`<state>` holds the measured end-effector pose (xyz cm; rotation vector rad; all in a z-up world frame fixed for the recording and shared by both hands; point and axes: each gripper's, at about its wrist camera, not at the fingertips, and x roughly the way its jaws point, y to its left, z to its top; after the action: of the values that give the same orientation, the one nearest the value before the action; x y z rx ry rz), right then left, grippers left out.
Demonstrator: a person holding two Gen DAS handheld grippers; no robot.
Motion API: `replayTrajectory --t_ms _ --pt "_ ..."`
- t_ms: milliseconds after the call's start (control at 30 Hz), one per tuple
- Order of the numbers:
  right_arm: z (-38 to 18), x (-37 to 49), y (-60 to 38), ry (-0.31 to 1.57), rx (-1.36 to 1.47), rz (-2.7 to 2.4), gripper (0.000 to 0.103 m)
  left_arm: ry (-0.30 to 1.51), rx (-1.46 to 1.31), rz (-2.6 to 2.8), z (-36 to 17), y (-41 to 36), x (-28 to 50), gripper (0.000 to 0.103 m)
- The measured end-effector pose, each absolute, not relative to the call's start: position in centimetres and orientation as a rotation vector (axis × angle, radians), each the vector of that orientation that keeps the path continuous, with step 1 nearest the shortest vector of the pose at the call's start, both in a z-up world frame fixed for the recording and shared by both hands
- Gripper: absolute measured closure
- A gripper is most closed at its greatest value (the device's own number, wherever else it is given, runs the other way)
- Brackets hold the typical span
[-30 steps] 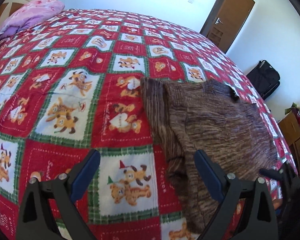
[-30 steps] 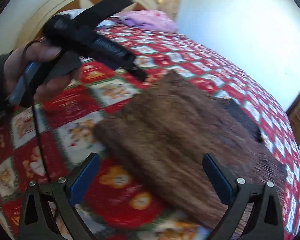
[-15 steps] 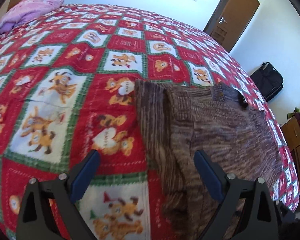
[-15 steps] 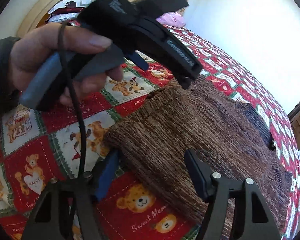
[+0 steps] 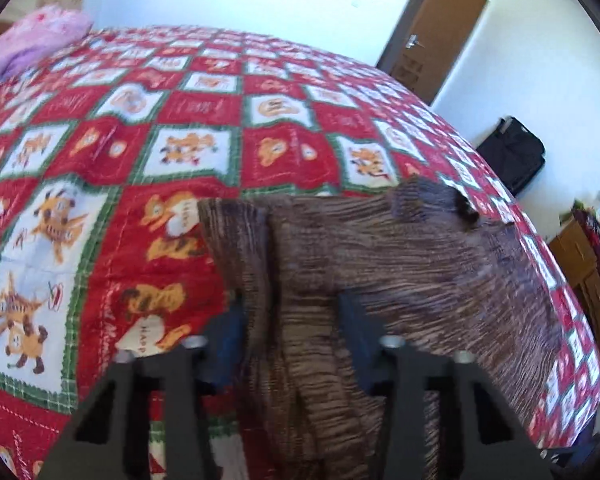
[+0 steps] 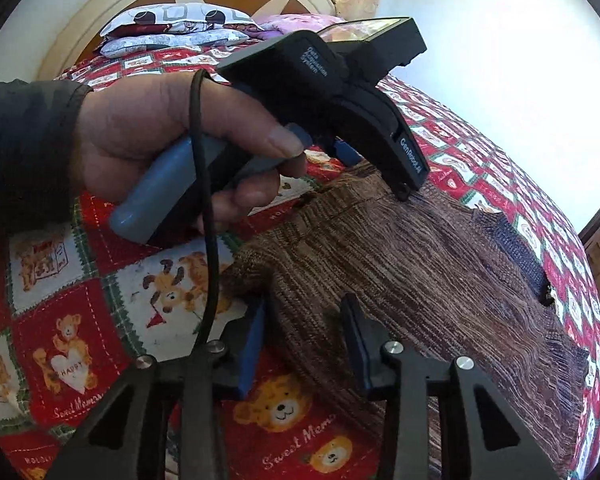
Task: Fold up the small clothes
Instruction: 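Fold the sweater edge over with the right gripper while the left gripper grasps the other edge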
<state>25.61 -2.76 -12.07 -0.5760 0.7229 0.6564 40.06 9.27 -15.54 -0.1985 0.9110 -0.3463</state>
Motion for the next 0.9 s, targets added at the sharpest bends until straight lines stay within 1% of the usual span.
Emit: replayTrajectory --t_ms 33,67,100,133,167,300,633,767,900 --pt "-12.0 25.6 -2.8 0.723 -0.572 0.659 0.071 0.906 -0.183 -0.339 -15.4 9.0 40.0 0.076" --pt "-11.9 25.3 -3.2 0.725 -0.566 0.667 0.077 0.898 -0.175 -0.336 -15.2 8.9 39.9 0.087" --pt "-11.7 25.0 -3.3 0.724 -0.562 0.673 0.080 0.893 -0.170 -0.337 -15.1 8.8 39.9 0.092" --pt "-11.8 25.0 -3.4 0.725 -0.558 0.681 0.086 0.887 -0.172 -0.336 -14.9 9.0 39.9 0.092" --pt "-12.0 25.2 -3.6 0.728 -0.548 0.692 0.090 0.884 -0.190 -0.342 -14.7 9.3 40.0 0.092" --pt "-11.8 25.4 -5.0 0.736 -0.485 0.703 0.093 0.872 -0.259 -0.377 -14.0 10.0 40.0 0.093" --pt "-9.8 26.5 -8.8 0.729 -0.347 0.676 0.093 0.826 -0.304 -0.437 -11.9 9.1 39.5 0.093" --pt "-8.4 26.6 -10.0 0.717 -0.269 0.693 0.096 0.799 -0.309 -0.464 -10.4 8.1 39.1 0.093" --pt "-9.0 25.5 -8.5 0.737 -0.359 0.716 0.094 0.806 -0.241 -0.464 -10.2 7.6 38.8 0.093"
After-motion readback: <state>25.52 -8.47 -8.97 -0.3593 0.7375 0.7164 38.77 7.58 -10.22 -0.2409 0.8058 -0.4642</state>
